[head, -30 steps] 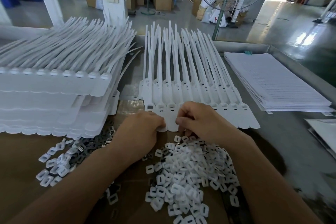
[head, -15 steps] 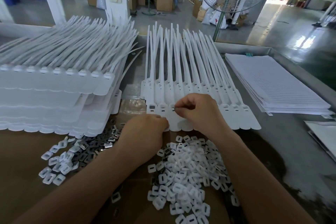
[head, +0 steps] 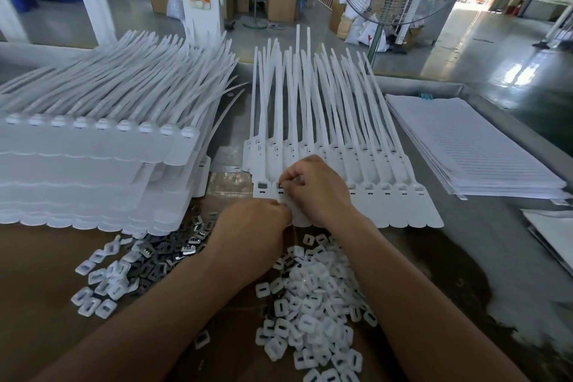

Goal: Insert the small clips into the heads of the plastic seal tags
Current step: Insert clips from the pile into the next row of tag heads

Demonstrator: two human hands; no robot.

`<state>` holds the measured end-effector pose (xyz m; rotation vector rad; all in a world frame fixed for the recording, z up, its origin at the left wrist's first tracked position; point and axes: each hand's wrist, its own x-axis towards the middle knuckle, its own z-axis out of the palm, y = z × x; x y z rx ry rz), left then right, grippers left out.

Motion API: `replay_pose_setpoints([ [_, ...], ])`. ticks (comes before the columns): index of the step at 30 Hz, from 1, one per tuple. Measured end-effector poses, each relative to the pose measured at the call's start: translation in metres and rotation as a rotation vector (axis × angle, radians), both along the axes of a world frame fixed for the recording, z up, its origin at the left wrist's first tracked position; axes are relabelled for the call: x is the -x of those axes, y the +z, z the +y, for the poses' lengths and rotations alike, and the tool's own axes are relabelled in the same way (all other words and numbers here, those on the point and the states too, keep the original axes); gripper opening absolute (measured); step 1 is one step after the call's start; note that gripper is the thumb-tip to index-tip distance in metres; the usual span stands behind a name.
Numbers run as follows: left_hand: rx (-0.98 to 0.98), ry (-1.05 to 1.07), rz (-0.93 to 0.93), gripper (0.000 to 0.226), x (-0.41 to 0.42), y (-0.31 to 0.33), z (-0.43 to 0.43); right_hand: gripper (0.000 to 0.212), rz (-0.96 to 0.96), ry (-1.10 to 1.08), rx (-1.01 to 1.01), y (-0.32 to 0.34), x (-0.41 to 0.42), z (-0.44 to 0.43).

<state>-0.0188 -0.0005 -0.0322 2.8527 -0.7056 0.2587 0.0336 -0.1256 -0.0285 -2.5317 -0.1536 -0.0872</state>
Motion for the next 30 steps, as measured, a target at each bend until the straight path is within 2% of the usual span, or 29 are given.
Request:
replay_pose_setpoints([
  [13, 0.01, -0.018, -0.012, 0.032, 0.001, 0.001, -0.001, 0.015, -0.018, -0.048, 0.062, -0.003, 0.003, 0.006],
  [20, 0.032, -0.02, -0.01, 0.032, 0.001, 0.001, 0.001, 0.011, -0.08, -0.052, 0.01, -0.005, 0.004, 0.005],
  [22, 0.036, -0.024, -0.006, 0.033, 0.001, 0.001, 0.001, 0.016, -0.087, -0.054, 0.02, -0.006, 0.003, 0.004],
  [30, 0.048, -0.008, -0.006, 0.032, 0.0, 0.0, 0.0, 0.028, -0.132, 0.118, 0.095, 0.003, 0.017, -0.006],
])
